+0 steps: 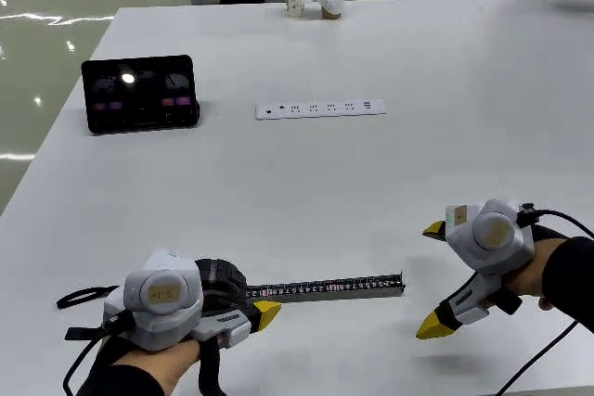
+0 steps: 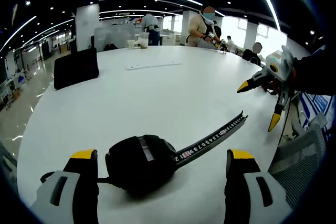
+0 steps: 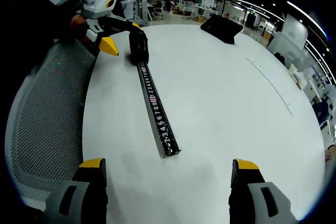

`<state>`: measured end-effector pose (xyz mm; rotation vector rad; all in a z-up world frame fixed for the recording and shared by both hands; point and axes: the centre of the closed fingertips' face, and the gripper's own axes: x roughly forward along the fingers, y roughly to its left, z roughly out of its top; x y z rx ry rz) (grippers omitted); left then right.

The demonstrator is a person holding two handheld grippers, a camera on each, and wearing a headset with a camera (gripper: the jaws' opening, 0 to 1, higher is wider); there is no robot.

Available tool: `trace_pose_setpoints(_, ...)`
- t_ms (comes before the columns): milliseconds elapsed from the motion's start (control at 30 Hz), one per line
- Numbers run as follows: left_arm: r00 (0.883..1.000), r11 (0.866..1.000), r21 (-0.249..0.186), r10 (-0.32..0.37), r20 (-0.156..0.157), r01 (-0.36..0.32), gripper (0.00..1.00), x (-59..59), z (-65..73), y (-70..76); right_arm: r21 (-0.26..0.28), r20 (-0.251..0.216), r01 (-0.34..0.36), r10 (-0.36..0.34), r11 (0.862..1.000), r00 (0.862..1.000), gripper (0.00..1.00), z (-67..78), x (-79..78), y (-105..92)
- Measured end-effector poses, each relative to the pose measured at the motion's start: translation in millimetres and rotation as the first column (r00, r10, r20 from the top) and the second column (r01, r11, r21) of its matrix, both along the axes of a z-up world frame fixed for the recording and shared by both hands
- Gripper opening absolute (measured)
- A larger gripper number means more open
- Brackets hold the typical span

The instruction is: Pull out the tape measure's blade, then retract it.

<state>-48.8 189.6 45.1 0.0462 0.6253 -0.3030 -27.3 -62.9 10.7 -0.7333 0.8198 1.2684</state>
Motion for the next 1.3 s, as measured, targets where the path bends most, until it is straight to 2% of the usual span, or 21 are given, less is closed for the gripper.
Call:
trace_pose_setpoints(133,0.997,0.998,0.028,0.054,0.056,-0.055,0.99,9.3,4.5,6.6,-0.022,0.0,-0.024,0.024,0.999,1.0,0.95,-1.8,5.7,3.4)
trace_pose_setpoints(200,0.994,0.996,-0.009,0.087,0.059,-0.087,0.99,11.3,4.6,5.6,-0.032,-0.005,-0.03,0.03,0.999,1.0,0.94,-3.1,8.8,6.4)
trace_pose_setpoints(267,0.993,0.995,-0.021,0.097,0.068,-0.096,0.99,12.2,3.3,4.2,-0.04,-0.009,-0.037,0.037,0.999,0.999,0.92,-3.9,10.2,8.8)
trace_pose_setpoints(367,0.991,0.993,-0.024,0.117,0.07,-0.116,0.99,12.3,-2.3,4.8,-0.044,-0.012,-0.057,0.057,0.997,0.998,0.82,-6.5,11.5,10.3)
trace_pose_setpoints(500,0.975,0.981,-0.054,0.19,0.119,-0.184,0.99,15.2,-1.9,15.3,-0.078,-0.017,-0.108,0.107,0.991,0.994,0.7,-13.8,8.4,10.8)
trace_pose_setpoints(600,0.964,0.974,-0.091,0.221,0.146,-0.209,0.99,15.7,-1.8,20.2,-0.092,-0.044,-0.126,0.122,0.988,0.992,0.63,-18.5,4.3,9.0)
trace_pose_setpoints(633,0.962,0.973,-0.087,0.223,0.156,-0.212,0.99,15.7,-2.3,21.2,-0.094,-0.05,-0.13,0.126,0.987,0.991,0.61,-19.3,3.5,8.5)
trace_pose_setpoints(700,0.962,0.974,-0.075,0.223,0.157,-0.214,0.99,15.2,-5.5,21.1,-0.099,-0.061,-0.13,0.125,0.987,0.99,0.58,-20.9,2.7,7.7)
trace_pose_setpoints(833,0.96,0.973,-0.082,0.226,0.169,-0.214,0.99,15.5,-5.5,17.9,-0.092,-0.077,-0.145,0.138,0.985,0.987,0.52,-20.9,-0.1,10.1)
trace_pose_setpoints(867,0.951,0.966,-0.085,0.257,0.172,-0.245,0.99,15.2,-5.2,22.1,-0.097,-0.081,-0.15,0.142,0.984,0.986,0.5,-21.8,-0.8,10.6)
trace_pose_setpoints(967,0.943,0.959,-0.067,0.281,0.18,-0.274,0.99,15.5,-5.7,30.5,-0.092,-0.08,-0.164,0.157,0.982,0.984,0.47,-22.3,-1.1,13.9)
trace_pose_setpoints(1033,0.937,0.954,-0.073,0.298,0.182,-0.29,0.99,16.4,-5.4,34.1,-0.088,-0.082,-0.17,0.163,0.981,0.983,0.42,-22.2,-1.7,15.8)
trace_pose_setpoints(1067,0.936,0.953,-0.086,0.303,0.178,-0.292,0.99,16.4,-6.1,33.7,-0.089,-0.081,-0.17,0.163,0.981,0.983,0.41,-22.5,-1.6,16.0)
trace_pose_setpoints(1167,0.943,0.958,-0.078,0.285,0.17,-0.276,0.99,15.7,-9.6,29.2,-0.096,-0.083,-0.175,0.168,0.98,0.982,0.36,-23.9,-2.6,14.9)
trace_pose_setpoints(1300,0.948,0.965,-0.075,0.26,0.184,-0.25,0.99,18.5,-8.9,21.5,-0.102,-0.071,-0.186,0.18,0.977,0.981,0.26,-24.2,-3.1,14.6)
